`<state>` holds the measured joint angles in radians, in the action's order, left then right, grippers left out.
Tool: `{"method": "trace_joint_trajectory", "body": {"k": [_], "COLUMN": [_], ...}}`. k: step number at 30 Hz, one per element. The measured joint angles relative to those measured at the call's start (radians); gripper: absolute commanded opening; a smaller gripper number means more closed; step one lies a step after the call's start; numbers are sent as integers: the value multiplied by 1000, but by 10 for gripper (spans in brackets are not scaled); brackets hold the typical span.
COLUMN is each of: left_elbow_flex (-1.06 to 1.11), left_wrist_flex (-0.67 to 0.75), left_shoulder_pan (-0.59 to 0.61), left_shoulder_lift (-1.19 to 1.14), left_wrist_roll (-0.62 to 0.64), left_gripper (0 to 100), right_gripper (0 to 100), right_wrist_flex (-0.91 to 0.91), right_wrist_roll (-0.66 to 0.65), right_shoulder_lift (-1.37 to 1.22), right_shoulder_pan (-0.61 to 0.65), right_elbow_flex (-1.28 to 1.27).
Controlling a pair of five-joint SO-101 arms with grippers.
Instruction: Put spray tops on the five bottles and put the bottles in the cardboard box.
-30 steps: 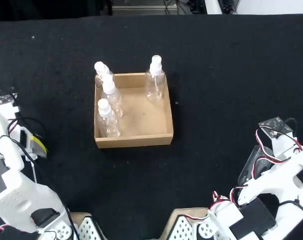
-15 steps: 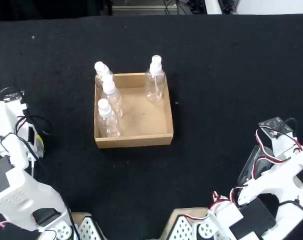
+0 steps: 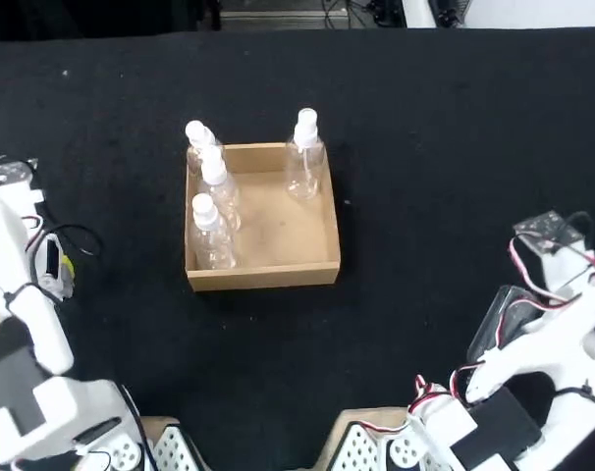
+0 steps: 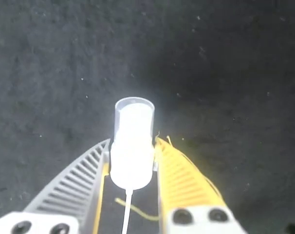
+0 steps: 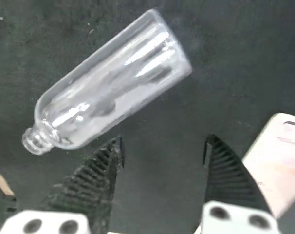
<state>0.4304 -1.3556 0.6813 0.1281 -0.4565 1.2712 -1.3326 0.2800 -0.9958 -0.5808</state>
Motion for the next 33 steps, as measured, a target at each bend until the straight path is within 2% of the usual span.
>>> {"method": "trace_joint_trajectory", "body": {"k": [5, 9, 11, 14, 21, 23, 25, 28, 33], "left_elbow_flex": [123, 215, 233, 239, 239, 242, 256, 272, 275], "left_wrist_flex": [97, 164, 181, 178, 178, 180, 183, 186, 186], "left_shoulder_pan": [0, -14, -29, -54, -72, -72, -72, -72, -72], "left_shoulder_lift": [34, 37, 37, 37, 37, 37, 37, 37, 38], "left_wrist_roll": [91, 161, 196, 235, 298, 298, 298, 298, 298], "left_gripper": [36, 36, 36, 35, 33, 33, 33, 33, 33], "right_gripper": [248, 248, 248, 248, 249, 272, 332, 407, 400], "right_wrist_flex": [98, 86, 51, 41, 38, 38, 35, 17, -2], "right_wrist_roll": [0, -3, -49, -232, -895, -1049, -1123, -1155, -1217], "right_shoulder_lift": [0, -3, -3, -3, -3, -3, -3, -3, 2], "right_shoulder_pan": [3, 3, 3, 8, 11, 15, 46, 68, 78], "right_elbow_flex": [72, 80, 103, 124, 71, 43, 21, -9, -52]}}
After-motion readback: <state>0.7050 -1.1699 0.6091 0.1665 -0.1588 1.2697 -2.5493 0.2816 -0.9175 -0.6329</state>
